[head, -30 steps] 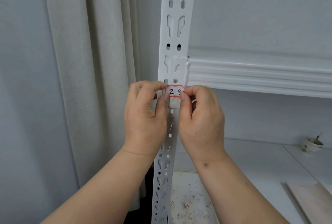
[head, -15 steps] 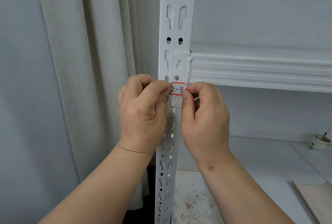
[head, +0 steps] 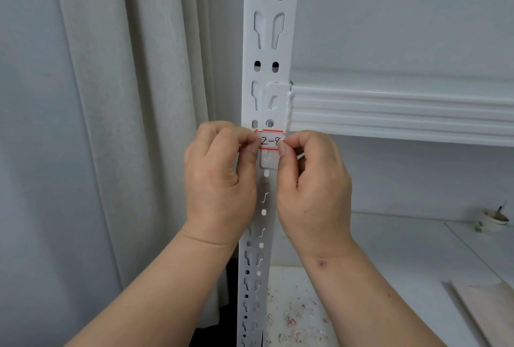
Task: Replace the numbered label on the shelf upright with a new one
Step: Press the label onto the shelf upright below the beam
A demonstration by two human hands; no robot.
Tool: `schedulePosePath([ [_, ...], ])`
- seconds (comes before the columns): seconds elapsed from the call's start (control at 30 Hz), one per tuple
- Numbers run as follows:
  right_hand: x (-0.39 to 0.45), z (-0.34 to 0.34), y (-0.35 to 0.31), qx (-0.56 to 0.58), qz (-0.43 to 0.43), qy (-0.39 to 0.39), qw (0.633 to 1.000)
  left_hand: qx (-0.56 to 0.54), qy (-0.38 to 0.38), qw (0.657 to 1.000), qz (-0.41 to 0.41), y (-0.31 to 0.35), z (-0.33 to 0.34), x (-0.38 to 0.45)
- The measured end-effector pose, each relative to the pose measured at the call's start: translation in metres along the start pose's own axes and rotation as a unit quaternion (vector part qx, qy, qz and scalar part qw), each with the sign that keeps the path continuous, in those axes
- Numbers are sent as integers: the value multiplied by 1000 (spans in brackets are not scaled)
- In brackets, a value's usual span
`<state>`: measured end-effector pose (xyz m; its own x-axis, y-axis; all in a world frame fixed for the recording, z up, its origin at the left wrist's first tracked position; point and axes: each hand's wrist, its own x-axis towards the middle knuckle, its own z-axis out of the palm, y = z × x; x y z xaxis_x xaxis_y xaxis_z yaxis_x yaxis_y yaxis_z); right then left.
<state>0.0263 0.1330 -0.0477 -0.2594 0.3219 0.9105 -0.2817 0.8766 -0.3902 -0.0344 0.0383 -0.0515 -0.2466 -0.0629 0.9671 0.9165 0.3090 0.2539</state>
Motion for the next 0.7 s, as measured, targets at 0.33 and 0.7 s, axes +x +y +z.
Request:
schedulePosePath([
  [0.33, 0, 1, 1, 3, -1, 10, 1000, 43, 11, 997, 56, -6, -5, 4],
  [0.7, 0, 2, 1, 4, 5, 8, 1000, 54, 4, 995, 82, -9, -4, 7],
])
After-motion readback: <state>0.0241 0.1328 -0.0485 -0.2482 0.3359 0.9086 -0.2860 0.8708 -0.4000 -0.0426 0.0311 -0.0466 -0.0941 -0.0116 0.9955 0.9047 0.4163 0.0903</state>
